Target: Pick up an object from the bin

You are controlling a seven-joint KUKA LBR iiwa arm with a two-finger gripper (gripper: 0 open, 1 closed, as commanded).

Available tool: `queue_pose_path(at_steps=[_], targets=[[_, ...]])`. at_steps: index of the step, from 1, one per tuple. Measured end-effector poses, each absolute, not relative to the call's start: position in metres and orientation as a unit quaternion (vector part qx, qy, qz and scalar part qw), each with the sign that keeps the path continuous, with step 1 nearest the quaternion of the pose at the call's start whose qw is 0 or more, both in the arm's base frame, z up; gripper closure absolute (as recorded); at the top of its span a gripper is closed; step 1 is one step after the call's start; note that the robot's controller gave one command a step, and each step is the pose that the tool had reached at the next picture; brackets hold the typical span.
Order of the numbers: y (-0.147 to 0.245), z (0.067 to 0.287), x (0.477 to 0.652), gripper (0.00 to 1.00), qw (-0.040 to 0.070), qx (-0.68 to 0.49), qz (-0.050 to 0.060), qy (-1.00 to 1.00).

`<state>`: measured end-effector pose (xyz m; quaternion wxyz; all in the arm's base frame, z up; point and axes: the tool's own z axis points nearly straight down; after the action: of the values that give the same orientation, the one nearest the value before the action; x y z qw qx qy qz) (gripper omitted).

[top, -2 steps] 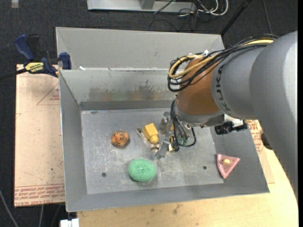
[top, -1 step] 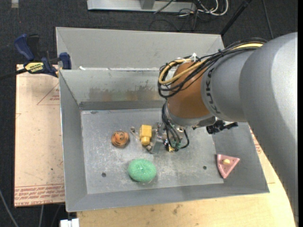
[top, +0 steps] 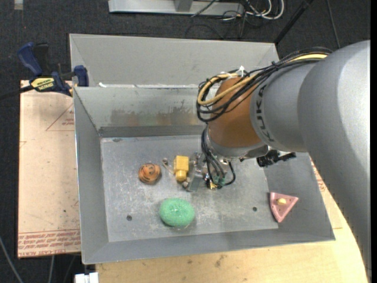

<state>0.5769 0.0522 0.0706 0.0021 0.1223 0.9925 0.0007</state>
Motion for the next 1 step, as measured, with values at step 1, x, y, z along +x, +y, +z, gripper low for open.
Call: queue_pose_path(at_steps=[1], targets=[[0.0523, 0.0712, 0.5769, 1.0, 0.002, 0.122, 0.001, 0.993]])
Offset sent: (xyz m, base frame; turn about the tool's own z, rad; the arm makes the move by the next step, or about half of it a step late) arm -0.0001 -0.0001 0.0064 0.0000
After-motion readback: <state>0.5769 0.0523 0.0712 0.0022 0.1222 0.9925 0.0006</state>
